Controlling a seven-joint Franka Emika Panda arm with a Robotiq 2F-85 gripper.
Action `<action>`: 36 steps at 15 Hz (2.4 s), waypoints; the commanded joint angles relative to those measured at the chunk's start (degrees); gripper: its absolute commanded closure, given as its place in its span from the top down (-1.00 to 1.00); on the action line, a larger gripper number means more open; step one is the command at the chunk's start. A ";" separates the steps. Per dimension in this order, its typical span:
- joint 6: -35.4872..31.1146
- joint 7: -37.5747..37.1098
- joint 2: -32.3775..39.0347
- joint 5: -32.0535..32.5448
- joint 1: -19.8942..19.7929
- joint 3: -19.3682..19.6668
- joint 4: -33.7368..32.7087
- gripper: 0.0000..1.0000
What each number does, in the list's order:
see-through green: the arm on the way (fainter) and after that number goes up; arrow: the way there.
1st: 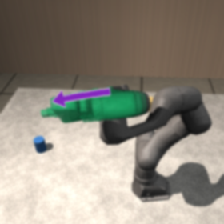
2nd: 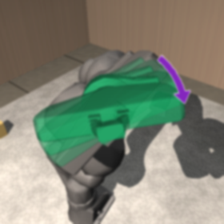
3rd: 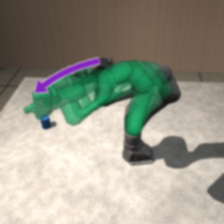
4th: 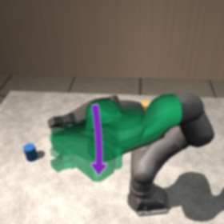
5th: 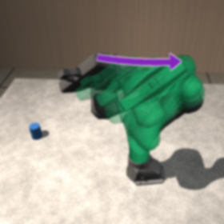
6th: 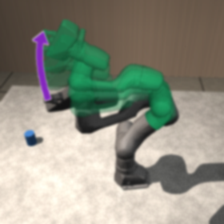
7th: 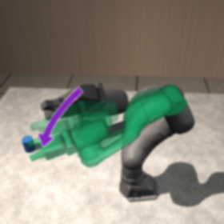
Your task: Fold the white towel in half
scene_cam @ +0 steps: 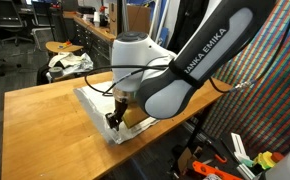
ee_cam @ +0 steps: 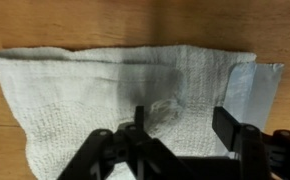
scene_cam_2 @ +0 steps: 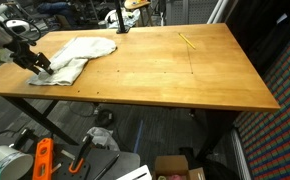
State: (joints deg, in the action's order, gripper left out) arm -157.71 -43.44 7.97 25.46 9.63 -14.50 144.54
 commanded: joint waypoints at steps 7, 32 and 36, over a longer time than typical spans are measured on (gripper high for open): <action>2.69 -0.03 -0.73 -0.03 -0.09 0.23 -0.66 -0.97; -11.43 -1.57 -5.89 7.85 -0.54 -1.35 6.69 -0.97; -10.60 -4.48 -3.52 13.68 -0.67 0.58 5.78 -0.97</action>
State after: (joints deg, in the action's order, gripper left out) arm -167.68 -45.21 2.43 34.85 9.35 -15.14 151.78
